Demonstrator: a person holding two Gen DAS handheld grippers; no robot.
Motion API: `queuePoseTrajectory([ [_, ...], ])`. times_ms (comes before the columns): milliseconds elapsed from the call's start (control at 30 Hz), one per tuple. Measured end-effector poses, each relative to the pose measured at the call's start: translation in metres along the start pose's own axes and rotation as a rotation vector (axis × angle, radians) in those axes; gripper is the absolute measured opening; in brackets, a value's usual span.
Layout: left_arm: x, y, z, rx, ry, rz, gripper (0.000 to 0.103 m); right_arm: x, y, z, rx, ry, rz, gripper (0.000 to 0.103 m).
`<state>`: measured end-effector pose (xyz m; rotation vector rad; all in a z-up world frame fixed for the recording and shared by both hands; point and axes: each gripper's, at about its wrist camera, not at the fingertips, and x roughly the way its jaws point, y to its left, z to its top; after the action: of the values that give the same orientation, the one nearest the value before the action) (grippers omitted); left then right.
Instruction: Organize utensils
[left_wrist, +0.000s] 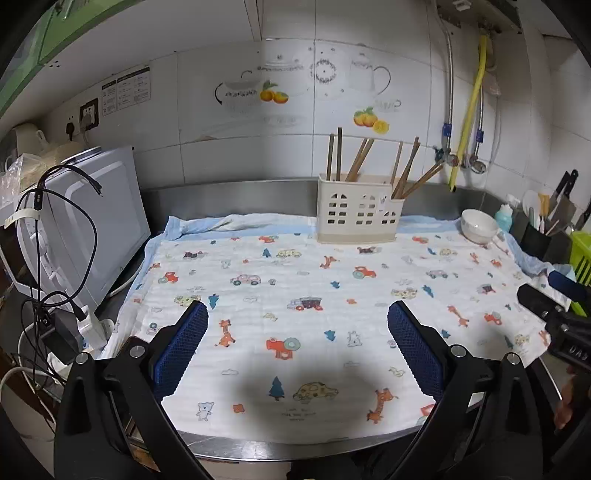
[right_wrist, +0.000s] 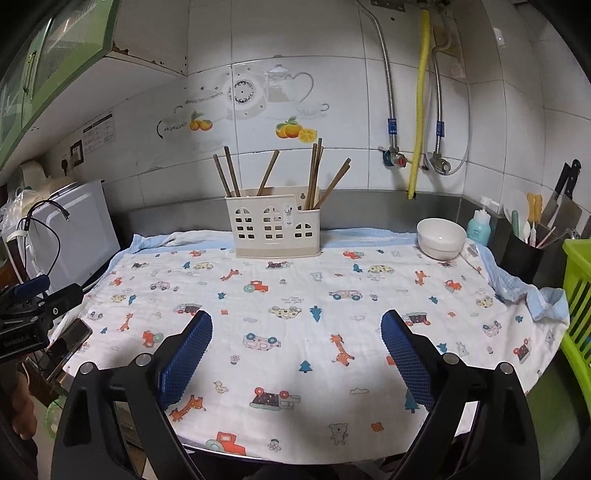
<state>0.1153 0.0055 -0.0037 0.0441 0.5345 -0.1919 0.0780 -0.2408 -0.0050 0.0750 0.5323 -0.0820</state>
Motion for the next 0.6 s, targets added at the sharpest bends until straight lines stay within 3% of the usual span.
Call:
queuePoseTrajectory([
  [600, -0.010, 0.003, -0.002, -0.014, -0.023, -0.001, 0.097, -0.005, 0.014, -0.001, -0.040, -0.007, 0.020, 0.090],
])
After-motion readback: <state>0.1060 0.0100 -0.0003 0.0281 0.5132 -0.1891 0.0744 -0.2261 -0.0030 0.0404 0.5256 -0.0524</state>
